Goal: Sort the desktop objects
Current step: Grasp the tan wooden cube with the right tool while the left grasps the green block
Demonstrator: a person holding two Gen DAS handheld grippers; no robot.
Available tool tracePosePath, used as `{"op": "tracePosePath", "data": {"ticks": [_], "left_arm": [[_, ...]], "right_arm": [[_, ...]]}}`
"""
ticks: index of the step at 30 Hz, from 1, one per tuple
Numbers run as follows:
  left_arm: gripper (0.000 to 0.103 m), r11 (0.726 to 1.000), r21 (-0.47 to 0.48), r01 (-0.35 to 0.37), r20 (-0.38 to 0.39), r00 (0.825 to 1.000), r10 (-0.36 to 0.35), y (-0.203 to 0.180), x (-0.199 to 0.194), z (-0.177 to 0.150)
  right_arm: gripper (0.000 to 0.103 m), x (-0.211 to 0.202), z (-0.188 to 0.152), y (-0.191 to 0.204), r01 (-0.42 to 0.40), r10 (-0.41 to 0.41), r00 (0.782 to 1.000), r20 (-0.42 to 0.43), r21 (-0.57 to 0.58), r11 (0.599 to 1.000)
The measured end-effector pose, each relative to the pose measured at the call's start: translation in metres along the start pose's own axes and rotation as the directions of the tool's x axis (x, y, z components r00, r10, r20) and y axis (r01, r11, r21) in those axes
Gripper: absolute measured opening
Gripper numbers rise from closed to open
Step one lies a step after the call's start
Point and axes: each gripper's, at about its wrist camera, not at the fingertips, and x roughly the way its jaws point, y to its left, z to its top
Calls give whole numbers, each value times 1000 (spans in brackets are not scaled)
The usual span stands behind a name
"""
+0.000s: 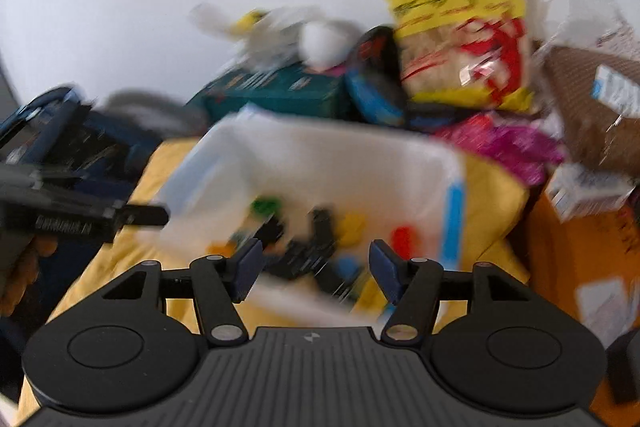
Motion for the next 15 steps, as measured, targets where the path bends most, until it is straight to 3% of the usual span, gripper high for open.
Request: {"op": "tracePosePath", "data": {"ticks": [5, 10, 13, 15], "left_arm": [[75, 997, -53, -54, -76, 996, 50, 22, 3, -58], [75, 998, -14, -53, -96, 994, 52, 24, -2, -78], [75, 999, 16, -39, -99, 994, 40, 18, -4, -81], [75, 999, 30, -17, -99, 995, 20, 11, -2, -84]], "right_arm": [[60, 31, -77, 41, -34, 28, 992, -121, -45, 998], [59, 69, -111, 75, -37, 31, 982, -185, -27, 999], [36, 90, -118, 85, -46, 45, 969, -241, 2, 999], [35, 88, -121, 87, -35, 35, 975, -219, 4, 999]]}}
